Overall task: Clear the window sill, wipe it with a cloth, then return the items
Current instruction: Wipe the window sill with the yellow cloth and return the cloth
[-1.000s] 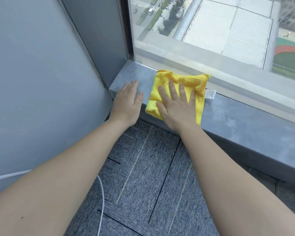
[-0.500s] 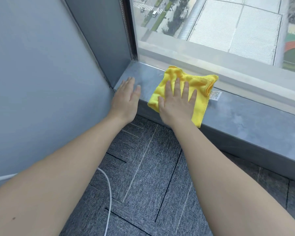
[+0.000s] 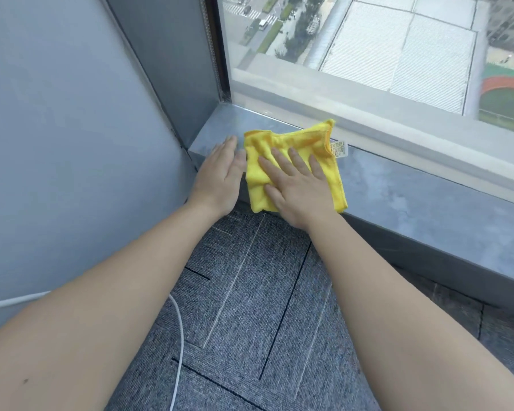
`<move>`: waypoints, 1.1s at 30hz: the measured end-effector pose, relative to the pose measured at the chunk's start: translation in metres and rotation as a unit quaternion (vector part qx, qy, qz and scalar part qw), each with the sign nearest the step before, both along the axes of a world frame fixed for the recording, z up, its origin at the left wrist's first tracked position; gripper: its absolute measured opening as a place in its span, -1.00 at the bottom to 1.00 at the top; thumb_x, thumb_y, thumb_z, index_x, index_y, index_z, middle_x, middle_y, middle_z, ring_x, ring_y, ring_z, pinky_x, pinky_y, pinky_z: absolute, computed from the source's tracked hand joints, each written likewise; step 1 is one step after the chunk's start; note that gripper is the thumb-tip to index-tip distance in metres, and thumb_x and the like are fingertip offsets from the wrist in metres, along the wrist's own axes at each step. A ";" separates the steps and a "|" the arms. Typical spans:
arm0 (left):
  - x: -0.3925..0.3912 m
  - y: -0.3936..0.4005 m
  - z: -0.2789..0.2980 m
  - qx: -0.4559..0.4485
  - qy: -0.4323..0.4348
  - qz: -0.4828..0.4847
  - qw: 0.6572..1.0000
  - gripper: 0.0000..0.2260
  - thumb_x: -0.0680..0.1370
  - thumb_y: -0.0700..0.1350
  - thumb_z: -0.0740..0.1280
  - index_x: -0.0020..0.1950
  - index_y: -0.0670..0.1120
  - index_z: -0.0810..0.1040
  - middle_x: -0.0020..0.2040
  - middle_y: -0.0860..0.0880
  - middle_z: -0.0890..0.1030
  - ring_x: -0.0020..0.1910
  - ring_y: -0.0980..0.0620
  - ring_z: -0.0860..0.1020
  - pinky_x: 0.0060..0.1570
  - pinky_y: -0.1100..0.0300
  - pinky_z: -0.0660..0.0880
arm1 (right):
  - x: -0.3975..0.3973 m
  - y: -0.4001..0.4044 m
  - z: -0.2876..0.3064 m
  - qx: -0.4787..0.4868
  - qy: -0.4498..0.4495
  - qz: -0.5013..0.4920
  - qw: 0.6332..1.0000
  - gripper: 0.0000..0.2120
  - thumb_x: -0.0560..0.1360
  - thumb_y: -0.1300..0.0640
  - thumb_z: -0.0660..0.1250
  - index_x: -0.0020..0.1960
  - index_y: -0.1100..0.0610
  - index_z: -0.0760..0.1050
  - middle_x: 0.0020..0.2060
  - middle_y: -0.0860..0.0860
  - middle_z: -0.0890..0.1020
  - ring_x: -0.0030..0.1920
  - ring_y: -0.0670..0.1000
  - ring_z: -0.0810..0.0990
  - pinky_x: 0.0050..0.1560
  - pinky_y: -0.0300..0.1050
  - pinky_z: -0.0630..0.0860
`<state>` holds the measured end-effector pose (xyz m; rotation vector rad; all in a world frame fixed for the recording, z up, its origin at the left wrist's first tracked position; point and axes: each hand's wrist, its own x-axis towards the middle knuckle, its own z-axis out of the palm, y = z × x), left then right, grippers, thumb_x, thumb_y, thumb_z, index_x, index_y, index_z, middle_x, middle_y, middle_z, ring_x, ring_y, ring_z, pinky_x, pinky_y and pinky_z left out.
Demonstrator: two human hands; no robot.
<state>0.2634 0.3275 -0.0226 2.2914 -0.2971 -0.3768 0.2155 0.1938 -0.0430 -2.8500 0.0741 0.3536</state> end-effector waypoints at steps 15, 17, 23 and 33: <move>-0.024 -0.052 -0.012 0.131 -0.028 -0.144 0.980 -0.57 0.62 0.02 -0.07 0.47 -0.05 0.16 0.56 -0.07 0.06 0.54 -0.05 -0.06 0.50 0.03 -0.19 | -0.059 -0.062 -0.001 -0.021 0.080 -0.345 0.935 -0.43 0.58 -0.17 -0.16 0.51 -0.05 -0.25 0.54 0.01 -0.24 0.50 0.23 -0.31 0.37 0.43 -0.30; -0.019 -0.049 -0.014 0.137 -0.026 -0.142 0.980 -0.57 0.62 0.02 -0.08 0.47 -0.05 0.16 0.55 -0.07 0.07 0.54 -0.05 -0.06 0.50 0.02 -0.19 | -0.047 -0.059 0.000 -0.015 0.080 -0.364 0.928 -0.46 0.58 -0.14 -0.16 0.51 -0.08 -0.23 0.54 0.01 -0.24 0.50 0.26 -0.32 0.34 0.46 -0.30; -0.014 -0.046 -0.021 0.146 -0.032 -0.151 0.977 -0.55 0.61 0.04 -0.10 0.47 -0.06 0.16 0.54 -0.08 0.12 0.54 -0.06 -0.02 0.50 0.01 -0.15 | -0.021 -0.042 0.000 -0.020 0.020 -0.172 0.985 -0.50 0.60 -0.07 -0.11 0.51 -0.13 -0.13 0.55 -0.06 -0.15 0.53 0.11 -0.26 0.42 0.30 -0.31; -0.029 -0.080 -0.016 0.111 -0.045 -0.164 0.979 -0.38 0.45 0.11 -0.16 0.45 -0.10 0.21 0.52 -0.12 0.19 0.52 -0.10 0.07 0.50 0.01 -0.04 | -0.059 -0.070 -0.002 -0.041 0.033 -0.123 0.991 -0.50 0.58 -0.16 -0.13 0.50 -0.17 -0.15 0.55 -0.11 -0.14 0.54 0.05 -0.22 0.47 0.17 -0.30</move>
